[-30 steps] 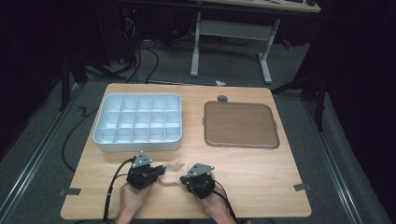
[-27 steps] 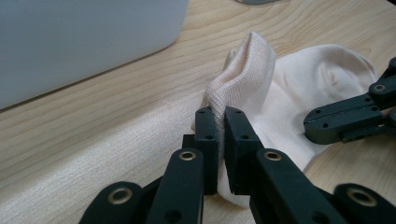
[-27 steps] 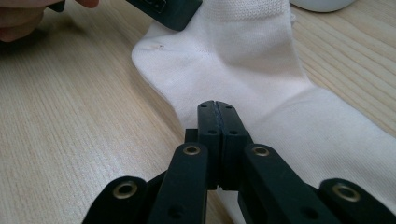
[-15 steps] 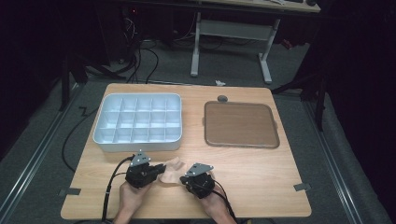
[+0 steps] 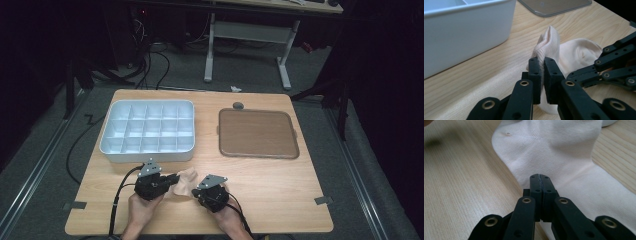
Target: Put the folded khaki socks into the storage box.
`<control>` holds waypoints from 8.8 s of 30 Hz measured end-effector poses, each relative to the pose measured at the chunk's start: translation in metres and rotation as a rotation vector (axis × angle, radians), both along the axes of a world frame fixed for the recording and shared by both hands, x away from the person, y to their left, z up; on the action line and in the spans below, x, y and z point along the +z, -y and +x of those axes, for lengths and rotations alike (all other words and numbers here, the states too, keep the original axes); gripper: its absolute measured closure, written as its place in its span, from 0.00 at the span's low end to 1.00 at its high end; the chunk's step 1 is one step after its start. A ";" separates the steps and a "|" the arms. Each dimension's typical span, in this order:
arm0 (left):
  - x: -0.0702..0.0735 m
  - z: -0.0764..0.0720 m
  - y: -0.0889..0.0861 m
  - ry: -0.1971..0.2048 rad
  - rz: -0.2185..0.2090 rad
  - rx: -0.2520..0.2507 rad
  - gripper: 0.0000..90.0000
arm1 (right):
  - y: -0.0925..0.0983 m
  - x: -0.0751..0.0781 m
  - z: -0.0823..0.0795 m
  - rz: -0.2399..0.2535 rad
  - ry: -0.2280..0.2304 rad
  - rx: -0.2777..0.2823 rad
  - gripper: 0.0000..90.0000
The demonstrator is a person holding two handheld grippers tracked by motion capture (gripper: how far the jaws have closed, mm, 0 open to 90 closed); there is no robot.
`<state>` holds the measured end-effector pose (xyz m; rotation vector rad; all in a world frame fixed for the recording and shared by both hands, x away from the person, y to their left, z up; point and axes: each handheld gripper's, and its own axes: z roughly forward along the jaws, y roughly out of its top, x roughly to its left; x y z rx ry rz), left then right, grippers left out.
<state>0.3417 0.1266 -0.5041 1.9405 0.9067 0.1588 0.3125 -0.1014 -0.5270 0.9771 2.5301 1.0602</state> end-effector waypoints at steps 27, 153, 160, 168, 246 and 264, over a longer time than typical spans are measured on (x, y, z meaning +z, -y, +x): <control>0.005 -0.002 0.020 0.027 0.030 -0.077 0.95 | -0.018 0.004 0.000 -0.005 -0.024 0.070 0.81; -0.007 -0.010 0.059 0.005 0.097 -0.181 0.72 | 0.044 0.006 0.009 0.063 0.003 -0.165 0.83; 0.004 -0.012 0.049 0.026 0.045 -0.167 0.68 | 0.052 0.018 0.000 0.086 0.021 -0.162 0.90; 0.009 -0.011 0.035 0.032 0.012 -0.123 0.66 | 0.051 0.034 -0.010 0.080 0.062 -0.121 0.96; -0.018 0.023 0.034 -0.161 0.086 0.056 0.57 | 0.011 0.007 -0.012 0.026 0.026 -0.047 0.94; -0.022 0.022 0.038 -0.197 0.091 0.028 0.86 | 0.008 0.002 -0.012 0.003 0.037 -0.034 0.95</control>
